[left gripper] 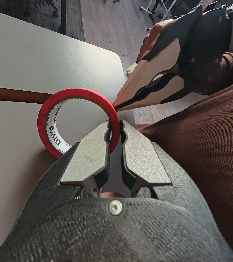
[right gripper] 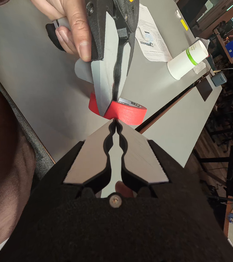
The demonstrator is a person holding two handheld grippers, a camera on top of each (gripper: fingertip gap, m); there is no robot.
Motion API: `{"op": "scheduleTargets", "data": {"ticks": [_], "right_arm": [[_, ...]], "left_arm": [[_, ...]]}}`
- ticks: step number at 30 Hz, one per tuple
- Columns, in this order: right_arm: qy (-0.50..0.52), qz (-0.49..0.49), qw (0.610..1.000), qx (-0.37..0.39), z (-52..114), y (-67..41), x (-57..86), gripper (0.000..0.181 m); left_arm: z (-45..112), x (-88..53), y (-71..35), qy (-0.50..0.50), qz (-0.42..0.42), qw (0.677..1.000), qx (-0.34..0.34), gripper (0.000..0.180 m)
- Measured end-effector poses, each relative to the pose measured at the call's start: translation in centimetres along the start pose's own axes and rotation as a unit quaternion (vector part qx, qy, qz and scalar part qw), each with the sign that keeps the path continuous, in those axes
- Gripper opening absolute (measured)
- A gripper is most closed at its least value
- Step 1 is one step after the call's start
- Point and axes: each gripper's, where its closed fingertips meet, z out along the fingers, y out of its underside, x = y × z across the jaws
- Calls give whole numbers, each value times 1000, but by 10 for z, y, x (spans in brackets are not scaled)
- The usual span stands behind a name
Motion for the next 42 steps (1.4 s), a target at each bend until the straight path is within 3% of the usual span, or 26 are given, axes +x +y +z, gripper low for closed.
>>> {"op": "scheduleTargets", "data": {"ticks": [10,16,23,27,33,42], "right_arm": [[70,46,996,3,-4,7,34,0],[12,51,997,50,-14,0,20,0],[-1,-33,999,34,-18,-7,18,13],[-5,-127,992,19,-21,-13,11,11],[-43,-160,986,23,-25,-20,0,1],[-71,-204,976,0,-21,-18,-4,4]], "left_arm": [[-3,-5,-7,-3,-37,999,27,12],[-6,0,-14,24,-55,997,45,12],[-9,15,-17,102,-97,989,43,12],[-11,24,-19,166,-139,976,38,12],[-13,27,-18,192,-151,969,24,12],[-14,27,-16,238,-180,954,17,12]]}}
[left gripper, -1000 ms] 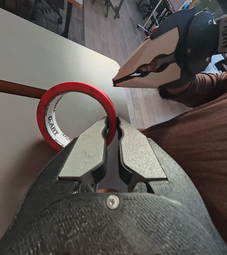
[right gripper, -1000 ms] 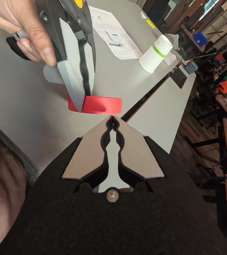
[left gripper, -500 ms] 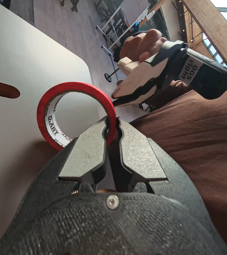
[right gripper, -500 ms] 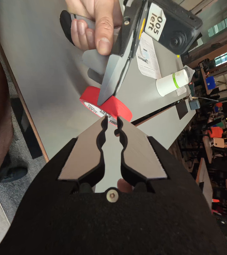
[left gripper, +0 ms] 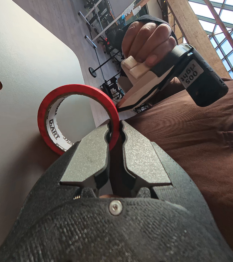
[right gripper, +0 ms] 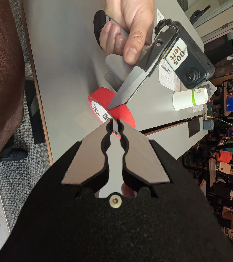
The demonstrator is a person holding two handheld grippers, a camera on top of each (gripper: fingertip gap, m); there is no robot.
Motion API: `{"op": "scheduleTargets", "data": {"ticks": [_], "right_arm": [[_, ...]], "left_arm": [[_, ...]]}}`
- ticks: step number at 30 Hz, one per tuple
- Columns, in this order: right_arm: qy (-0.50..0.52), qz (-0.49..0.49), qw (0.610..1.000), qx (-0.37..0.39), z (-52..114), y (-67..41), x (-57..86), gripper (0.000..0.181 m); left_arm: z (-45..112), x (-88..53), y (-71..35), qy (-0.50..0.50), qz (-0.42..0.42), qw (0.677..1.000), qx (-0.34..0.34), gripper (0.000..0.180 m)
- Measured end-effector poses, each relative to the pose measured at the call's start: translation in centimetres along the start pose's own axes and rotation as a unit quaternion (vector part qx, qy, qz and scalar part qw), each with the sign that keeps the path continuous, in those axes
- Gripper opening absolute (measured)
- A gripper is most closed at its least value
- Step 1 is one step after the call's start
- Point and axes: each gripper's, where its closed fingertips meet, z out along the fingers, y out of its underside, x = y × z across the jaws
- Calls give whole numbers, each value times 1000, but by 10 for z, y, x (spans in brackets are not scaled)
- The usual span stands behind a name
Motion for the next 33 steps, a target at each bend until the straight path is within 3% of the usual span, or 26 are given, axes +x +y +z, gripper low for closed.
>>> {"op": "scheduleTargets", "data": {"ticks": [15,27,33], "right_arm": [[-46,50,997,25,-3,-5,-9,7],[-71,110,990,50,-3,-2,-7,0],[-33,166,983,73,-15,6,19,0]], "left_arm": [[7,5,12,-1,16,998,-55,12],[4,2,11,-15,27,998,-56,9],[5,3,12,-10,28,998,-52,11]]}}
